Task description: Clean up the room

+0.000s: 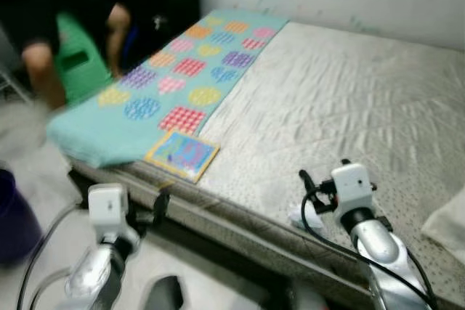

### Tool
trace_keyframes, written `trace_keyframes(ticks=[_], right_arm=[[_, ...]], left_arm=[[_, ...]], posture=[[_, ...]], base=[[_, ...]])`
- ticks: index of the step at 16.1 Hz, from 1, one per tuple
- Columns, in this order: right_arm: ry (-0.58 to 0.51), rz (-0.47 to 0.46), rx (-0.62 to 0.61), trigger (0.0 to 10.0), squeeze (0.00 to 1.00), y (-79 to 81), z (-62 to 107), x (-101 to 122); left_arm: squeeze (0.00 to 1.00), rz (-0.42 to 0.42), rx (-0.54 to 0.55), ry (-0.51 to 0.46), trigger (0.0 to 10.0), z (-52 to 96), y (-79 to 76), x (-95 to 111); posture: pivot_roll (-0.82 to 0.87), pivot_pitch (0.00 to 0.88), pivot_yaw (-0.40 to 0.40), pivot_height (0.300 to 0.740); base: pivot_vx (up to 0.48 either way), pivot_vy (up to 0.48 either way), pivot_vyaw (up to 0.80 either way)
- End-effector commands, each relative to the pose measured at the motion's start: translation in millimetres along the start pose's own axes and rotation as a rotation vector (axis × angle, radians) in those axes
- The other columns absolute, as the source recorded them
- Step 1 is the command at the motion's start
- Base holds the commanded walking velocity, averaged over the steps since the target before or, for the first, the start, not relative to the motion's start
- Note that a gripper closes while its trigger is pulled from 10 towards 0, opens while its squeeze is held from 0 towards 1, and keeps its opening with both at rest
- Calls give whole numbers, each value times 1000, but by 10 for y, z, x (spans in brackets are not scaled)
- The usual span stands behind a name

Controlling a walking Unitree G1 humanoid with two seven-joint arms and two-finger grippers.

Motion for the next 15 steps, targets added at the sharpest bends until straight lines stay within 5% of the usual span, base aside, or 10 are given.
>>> trace_keyframes(ticks=[1,7,15], right_arm=[[-11,5,4,10000,0,-18,-6,44],[10,-21,29,10000,0,26,-131,84],[32,-60,81,10000,0,115,-21,26]], left_arm=[[0,1,-1,6,10000,4,-6,-4],[0,10,2,22,10000,0,-10,-9],[0,26,-5,41,10000,6,-34,-30]], posture=[[-167,0,-19,613],[-153,0,-25,613],[-166,0,-21,553]], base=[[0,0,0],[0,0,0],[0,0,0]])
Point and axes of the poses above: a point about 5 cm out from each wrist's last joint towards the gripper, its own z axis pointing back from the gripper into the wrist, its own x axis along the axis of the wrist's last joint, y = z × x, the point moved 5 cm from there along -z, pointing out of the wrist towards the gripper, and after that the axes turned 14 degrees about -z, right-handed, at the moved point
